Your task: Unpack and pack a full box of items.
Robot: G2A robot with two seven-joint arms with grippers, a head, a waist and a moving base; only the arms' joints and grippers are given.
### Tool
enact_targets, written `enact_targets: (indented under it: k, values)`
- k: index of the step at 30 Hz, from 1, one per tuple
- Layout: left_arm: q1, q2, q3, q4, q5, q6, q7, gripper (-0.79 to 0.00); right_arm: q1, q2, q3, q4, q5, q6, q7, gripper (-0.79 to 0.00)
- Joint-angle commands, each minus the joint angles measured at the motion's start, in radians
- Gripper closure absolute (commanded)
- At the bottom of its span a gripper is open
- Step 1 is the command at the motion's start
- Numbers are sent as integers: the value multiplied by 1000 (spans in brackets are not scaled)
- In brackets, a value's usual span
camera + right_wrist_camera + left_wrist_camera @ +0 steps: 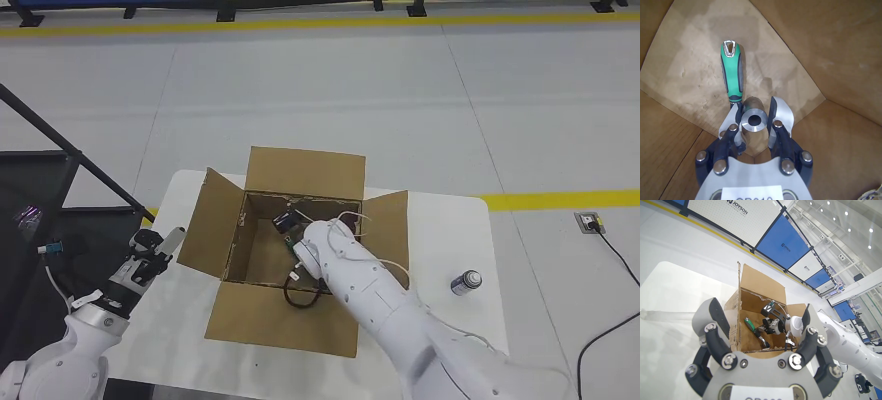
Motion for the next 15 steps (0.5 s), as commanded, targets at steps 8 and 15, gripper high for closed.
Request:
enact_targets:
  k: [8, 15]
  values:
    - [0, 0, 0, 0, 0, 0, 0, -785, 28, -18, 15, 24, 4, -8, -54, -332]
    - [0, 0, 0, 0, 0, 0, 0, -785, 50, -6, 29, -4, -14, -49, -102, -354]
